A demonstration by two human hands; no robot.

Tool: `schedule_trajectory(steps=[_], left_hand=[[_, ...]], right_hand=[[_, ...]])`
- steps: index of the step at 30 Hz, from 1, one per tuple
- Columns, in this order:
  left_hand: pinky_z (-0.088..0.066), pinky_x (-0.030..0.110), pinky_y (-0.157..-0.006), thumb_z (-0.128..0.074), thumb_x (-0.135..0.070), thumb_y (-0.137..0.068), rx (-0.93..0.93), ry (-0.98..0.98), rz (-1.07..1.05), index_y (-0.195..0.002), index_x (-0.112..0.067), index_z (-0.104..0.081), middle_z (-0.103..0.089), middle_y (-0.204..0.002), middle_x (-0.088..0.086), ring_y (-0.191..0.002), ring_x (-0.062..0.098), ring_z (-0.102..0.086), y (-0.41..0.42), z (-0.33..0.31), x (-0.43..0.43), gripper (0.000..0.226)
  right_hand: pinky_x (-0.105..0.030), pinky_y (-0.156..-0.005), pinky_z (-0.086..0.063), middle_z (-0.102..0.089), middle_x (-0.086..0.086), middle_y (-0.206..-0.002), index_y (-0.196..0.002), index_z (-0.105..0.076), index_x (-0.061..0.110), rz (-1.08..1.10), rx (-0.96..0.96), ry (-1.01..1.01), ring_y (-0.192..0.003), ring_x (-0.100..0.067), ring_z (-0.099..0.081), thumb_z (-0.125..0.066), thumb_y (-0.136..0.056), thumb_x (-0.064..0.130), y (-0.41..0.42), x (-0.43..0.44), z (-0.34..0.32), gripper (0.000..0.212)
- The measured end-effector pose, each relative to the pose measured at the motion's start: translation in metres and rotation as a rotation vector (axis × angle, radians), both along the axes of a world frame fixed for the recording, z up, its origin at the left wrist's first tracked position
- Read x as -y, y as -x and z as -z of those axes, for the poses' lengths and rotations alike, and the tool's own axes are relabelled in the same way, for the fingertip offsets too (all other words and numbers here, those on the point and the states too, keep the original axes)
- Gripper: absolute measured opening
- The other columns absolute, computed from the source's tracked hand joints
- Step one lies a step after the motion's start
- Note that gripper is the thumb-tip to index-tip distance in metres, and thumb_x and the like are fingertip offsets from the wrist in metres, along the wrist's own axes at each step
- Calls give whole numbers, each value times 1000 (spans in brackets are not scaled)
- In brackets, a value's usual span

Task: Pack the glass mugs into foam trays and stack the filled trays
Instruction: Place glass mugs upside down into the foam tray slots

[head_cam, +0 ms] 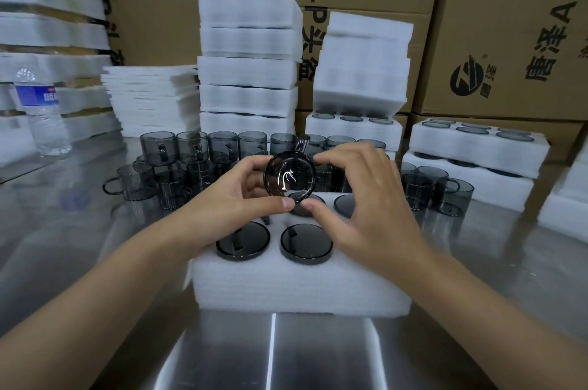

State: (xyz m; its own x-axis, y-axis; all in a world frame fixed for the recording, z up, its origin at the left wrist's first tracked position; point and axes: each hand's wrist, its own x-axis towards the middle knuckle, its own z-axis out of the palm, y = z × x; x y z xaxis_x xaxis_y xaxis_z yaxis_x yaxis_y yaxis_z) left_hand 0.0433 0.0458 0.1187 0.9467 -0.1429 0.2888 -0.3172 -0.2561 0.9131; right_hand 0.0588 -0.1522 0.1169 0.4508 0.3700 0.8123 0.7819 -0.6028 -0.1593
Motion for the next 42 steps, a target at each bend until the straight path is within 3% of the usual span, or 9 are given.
schedule_trajectory(steps=[8, 13, 16, 19, 26, 35, 42], left_hand=[[-53, 19, -76, -82, -45, -49, 17, 24, -20, -115, -29, -51, -71, -102, -8, -98, 6, -67, -5, 5, -3, 75], [-52, 16, -71, -84, -47, -47, 32, 21, -26, -113, -29, -50, -71, -100, -8, -95, 8, -68, -7, 6, -3, 76], [-55, 22, -79, -84, -47, -49, 50, 18, -27, -116, -31, -51, -71, -103, -4, -97, 12, -68, -8, 6, -4, 77], [-55, 28, -86, -86, -46, -51, 67, 14, -20, -121, -34, -51, -70, -108, 0, -100, 15, -67, -8, 5, -4, 79], [-54, 22, -79, -82, -40, -51, 85, 17, 10, -122, -32, -51, -71, -104, 0, -96, 12, -68, -2, 3, -1, 78], [-53, 36, -92, -87, -42, -50, 82, -39, -5, -120, -32, -55, -71, -105, 0, -95, 14, -69, 0, 4, 1, 78], [-54, 27, -89, -88, -35, -55, 108, -56, 23, -120, -32, -55, -71, -103, -2, -92, 13, -70, 1, 2, 1, 73]], right_hand=[[-25, -95, -28, -47, 17, -113, -125, -54, 16, -57, -79, 22, -108, 0, -44, -60, -84, 30, 0, -2, 0, 44], [-13, -93, -27, -46, 22, -112, -128, -52, 20, -89, -130, 16, -101, 20, -32, -61, -83, 33, -1, 0, 2, 47], [-4, -96, -21, -47, 23, -114, -129, -49, 24, -88, -162, 24, -103, 22, -32, -69, -82, 35, -2, 2, 2, 52], [-10, -98, -26, -47, 21, -116, -130, -46, 25, -81, -184, 35, -104, 14, -35, -71, -80, 35, -2, 1, 1, 57], [-33, -98, -40, -47, 17, -113, -129, -44, 24, -94, -179, 5, -106, 7, -42, -75, -77, 33, -1, 1, 1, 61], [-17, -97, -30, -37, 20, -121, -138, -40, 29, -109, -170, 100, -112, 6, -39, -73, -78, 31, -1, 2, 1, 68], [-36, -103, -36, -44, 21, -118, -135, -43, 31, -104, -192, 58, -113, 3, -43, -75, -76, 33, -1, 1, -1, 67]])
